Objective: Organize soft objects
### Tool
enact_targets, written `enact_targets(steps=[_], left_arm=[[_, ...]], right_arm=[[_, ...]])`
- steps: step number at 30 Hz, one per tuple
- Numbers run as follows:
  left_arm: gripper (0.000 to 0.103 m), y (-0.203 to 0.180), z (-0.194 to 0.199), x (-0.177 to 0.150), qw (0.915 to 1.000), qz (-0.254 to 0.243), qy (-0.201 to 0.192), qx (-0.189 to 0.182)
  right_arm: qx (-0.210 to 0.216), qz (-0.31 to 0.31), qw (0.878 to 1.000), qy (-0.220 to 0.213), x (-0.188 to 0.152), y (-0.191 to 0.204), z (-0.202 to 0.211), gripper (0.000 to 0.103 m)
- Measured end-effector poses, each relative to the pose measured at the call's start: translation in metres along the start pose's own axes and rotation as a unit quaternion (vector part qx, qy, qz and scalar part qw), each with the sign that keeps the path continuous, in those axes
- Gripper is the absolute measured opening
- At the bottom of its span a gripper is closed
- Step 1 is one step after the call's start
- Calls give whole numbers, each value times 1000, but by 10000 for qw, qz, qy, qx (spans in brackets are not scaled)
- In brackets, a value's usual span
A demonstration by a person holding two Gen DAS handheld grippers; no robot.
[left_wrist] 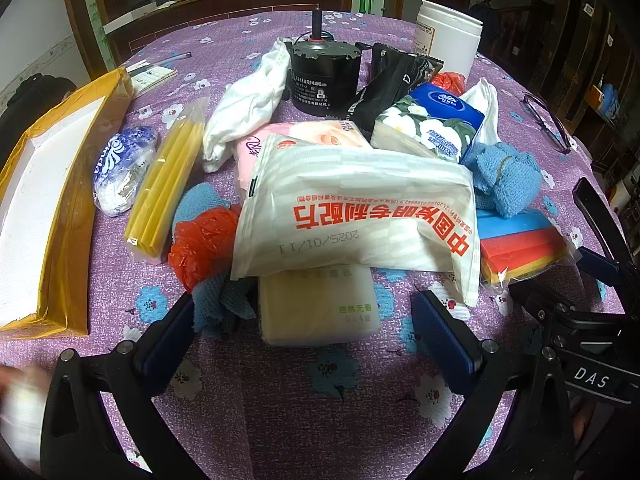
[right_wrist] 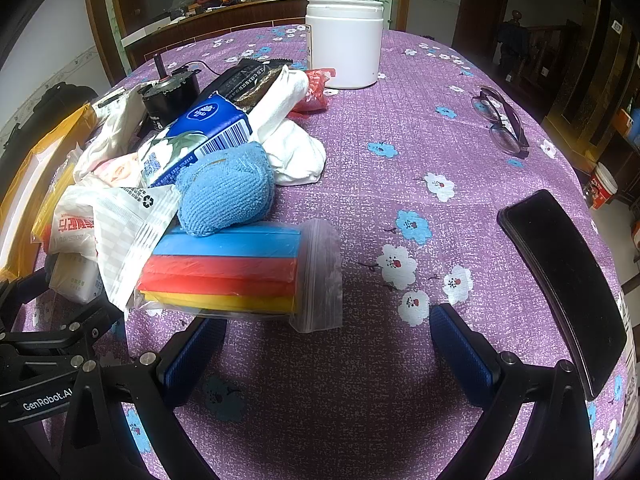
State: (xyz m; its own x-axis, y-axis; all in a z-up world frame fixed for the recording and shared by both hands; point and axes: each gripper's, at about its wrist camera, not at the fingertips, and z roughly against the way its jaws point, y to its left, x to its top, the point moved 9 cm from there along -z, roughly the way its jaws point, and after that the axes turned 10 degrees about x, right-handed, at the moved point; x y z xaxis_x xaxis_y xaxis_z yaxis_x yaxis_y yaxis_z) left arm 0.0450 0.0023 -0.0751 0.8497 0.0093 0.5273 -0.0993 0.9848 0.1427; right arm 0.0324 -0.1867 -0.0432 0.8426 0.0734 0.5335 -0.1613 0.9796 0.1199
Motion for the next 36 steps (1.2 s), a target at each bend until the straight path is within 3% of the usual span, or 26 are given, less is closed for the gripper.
enact_targets(steps=[26,30,33,36], left_arm=[[103,-1,-2,0,10000,29,7,7],[103,-2,-4,5,10000,20,11,-5],[103,-2,-1,1,9986,-370,227,-317],[101,7,12,-9,9956,-602,197,-691]], right_arm=[[26,30,10000,8,0,-1,1,103],[302,73,9995,-19,-1,1,6,103],[983,185,9950,-27,-7,13,20,101],[1173,655,9908,-170,-14,26,41,94]])
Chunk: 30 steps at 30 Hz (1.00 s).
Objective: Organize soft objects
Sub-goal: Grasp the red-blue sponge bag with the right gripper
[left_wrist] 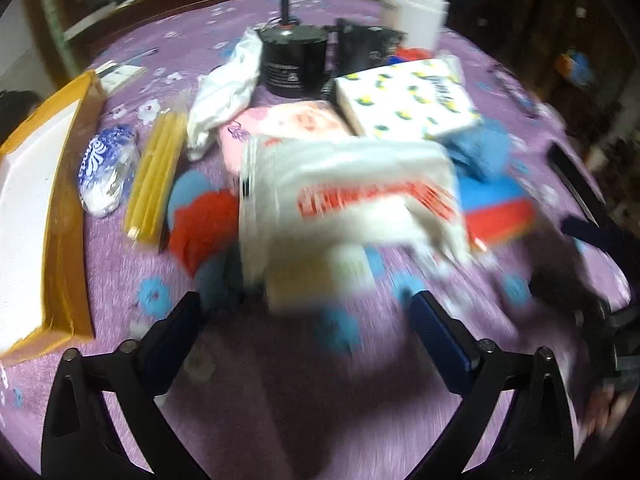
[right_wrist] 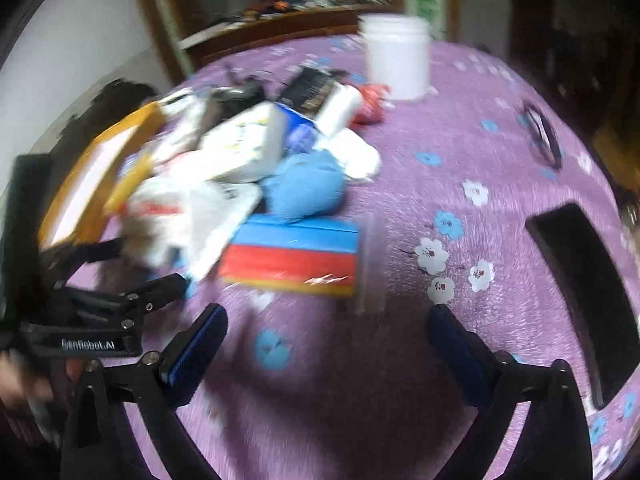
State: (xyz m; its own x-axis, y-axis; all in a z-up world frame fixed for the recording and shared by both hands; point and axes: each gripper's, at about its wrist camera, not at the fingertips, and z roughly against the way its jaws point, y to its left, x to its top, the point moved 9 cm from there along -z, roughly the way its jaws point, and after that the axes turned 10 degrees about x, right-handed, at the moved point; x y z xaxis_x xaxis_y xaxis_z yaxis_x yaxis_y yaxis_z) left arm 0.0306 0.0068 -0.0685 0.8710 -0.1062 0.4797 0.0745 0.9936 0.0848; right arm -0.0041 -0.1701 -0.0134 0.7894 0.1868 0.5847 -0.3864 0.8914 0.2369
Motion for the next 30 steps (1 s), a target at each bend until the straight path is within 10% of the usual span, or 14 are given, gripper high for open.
enact_targets(steps=[4,15,23,30], left_arm=[[101,13,27,-16,9977,-73,-192,-642],[86,33,47,-23,9943,135,-617,-861],[86,42,49,-20,9932,118,-654,-954],[86,40,47,-18,9930,143,-648,-977]], right_arm=[[244,620,9978,60,-3,21,15,74],[772,903,9909,639,56,9,-46,76],[2028,1273,9618,1324,7,65,-49,77],[1223,1568,9708,1339,-1,77,-64,76]])
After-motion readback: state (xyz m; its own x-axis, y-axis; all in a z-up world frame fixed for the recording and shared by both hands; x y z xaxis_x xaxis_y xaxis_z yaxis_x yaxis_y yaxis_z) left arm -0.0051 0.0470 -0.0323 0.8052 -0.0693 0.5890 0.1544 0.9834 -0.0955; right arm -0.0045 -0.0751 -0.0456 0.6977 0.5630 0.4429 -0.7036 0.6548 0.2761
